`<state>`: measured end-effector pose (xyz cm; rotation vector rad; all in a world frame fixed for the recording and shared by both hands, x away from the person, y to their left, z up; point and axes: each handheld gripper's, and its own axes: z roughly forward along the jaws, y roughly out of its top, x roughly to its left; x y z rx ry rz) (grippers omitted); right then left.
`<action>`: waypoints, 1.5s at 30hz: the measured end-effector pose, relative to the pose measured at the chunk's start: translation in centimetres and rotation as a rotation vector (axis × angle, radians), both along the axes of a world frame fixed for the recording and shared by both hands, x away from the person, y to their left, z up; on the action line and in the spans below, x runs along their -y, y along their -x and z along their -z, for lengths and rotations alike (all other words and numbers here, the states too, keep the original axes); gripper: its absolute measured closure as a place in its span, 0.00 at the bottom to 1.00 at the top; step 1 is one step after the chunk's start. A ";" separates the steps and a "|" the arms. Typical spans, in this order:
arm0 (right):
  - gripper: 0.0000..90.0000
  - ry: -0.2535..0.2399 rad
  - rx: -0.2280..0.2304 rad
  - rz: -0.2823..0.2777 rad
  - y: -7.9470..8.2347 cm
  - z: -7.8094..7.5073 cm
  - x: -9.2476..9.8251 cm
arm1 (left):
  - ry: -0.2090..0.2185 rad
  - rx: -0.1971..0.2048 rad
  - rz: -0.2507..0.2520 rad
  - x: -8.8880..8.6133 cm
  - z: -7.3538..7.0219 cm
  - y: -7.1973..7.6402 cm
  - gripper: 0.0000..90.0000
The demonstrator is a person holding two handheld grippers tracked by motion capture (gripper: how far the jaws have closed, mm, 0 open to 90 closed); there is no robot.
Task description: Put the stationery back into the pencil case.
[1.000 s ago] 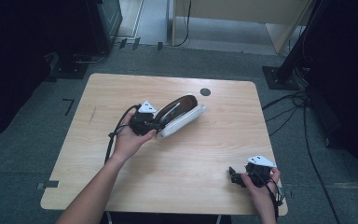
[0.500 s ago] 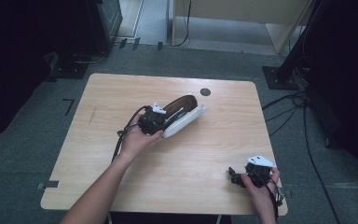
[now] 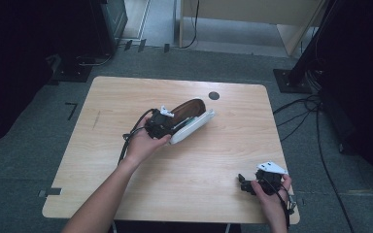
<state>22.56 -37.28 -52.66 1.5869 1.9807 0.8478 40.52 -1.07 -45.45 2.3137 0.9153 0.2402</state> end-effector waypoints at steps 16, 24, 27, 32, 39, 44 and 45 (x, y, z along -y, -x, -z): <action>0.00 -0.002 0.000 0.001 0.0 0.0 0.0 | 0.110 0.111 0.012 -2.1 -2.6 2.0 0.39; 0.00 -0.002 0.000 0.001 0.0 0.0 0.0 | 0.209 0.140 0.006 -4.3 -4.5 3.7 0.14; 0.00 -0.002 0.000 0.001 0.0 0.0 0.0 | 0.212 0.163 0.021 -5.2 -4.6 4.6 0.02; 0.00 -0.002 0.000 0.001 0.0 0.0 0.0 | 0.253 0.165 -0.041 -7.3 -4.4 5.5 0.00; 0.00 -0.002 0.000 0.001 0.0 0.0 0.0 | 0.224 0.173 -0.121 -10.2 -3.3 7.1 0.00; 0.00 -0.003 0.000 0.002 0.0 0.0 0.0 | 0.198 0.171 -0.147 -12.0 -2.0 8.3 0.00; 0.00 -0.002 0.001 0.002 0.0 0.0 0.0 | 0.196 0.170 -0.151 -12.3 -1.8 8.5 0.00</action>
